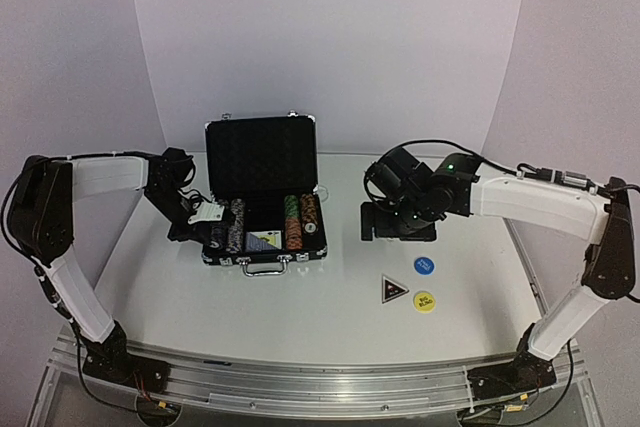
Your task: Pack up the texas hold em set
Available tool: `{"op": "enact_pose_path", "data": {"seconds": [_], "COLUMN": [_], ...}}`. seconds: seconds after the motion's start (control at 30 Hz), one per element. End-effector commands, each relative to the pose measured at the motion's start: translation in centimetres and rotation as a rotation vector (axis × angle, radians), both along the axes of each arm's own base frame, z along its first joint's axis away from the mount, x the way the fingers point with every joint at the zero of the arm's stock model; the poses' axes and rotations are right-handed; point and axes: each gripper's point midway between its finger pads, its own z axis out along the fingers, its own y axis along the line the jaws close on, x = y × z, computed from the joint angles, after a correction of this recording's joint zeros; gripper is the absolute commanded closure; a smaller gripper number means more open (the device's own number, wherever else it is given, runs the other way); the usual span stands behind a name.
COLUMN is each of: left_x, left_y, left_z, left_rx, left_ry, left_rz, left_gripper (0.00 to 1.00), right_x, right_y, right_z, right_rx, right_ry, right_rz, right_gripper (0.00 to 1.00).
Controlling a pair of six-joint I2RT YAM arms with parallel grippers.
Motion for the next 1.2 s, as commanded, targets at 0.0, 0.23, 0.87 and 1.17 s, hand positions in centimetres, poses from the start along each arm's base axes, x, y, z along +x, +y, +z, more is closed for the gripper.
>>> {"op": "enact_pose_path", "data": {"seconds": [0.0,0.23,0.87,1.17], "left_x": [0.5,0.7,2.5,2.1], "left_y": [0.1,0.4,-0.6,-1.5], "left_z": [-1.0,-2.0,-2.8,-0.3], "left_rx": [0.014,0.042,0.041,-0.006], "left_ry": [-0.003,0.017,-0.023,0.018], "left_rz": [0.024,0.053,0.125,0.109], "left_gripper": [1.0,0.99,0.86,0.81], "right_x": [-0.3,-0.5,-0.5,-0.5], "right_y": [-0.5,-0.9,-0.8,-0.7], "right_z": [1.1,1.1,0.8,0.9], "right_rx": [0.028,0.023,0.009,0.01], "right_ry": [-0.009,-0.009,0.007,0.008], "right_rz": [-0.017,-0.021,-0.015,-0.01], "right_gripper": [0.02,0.02,0.02,0.02]}}
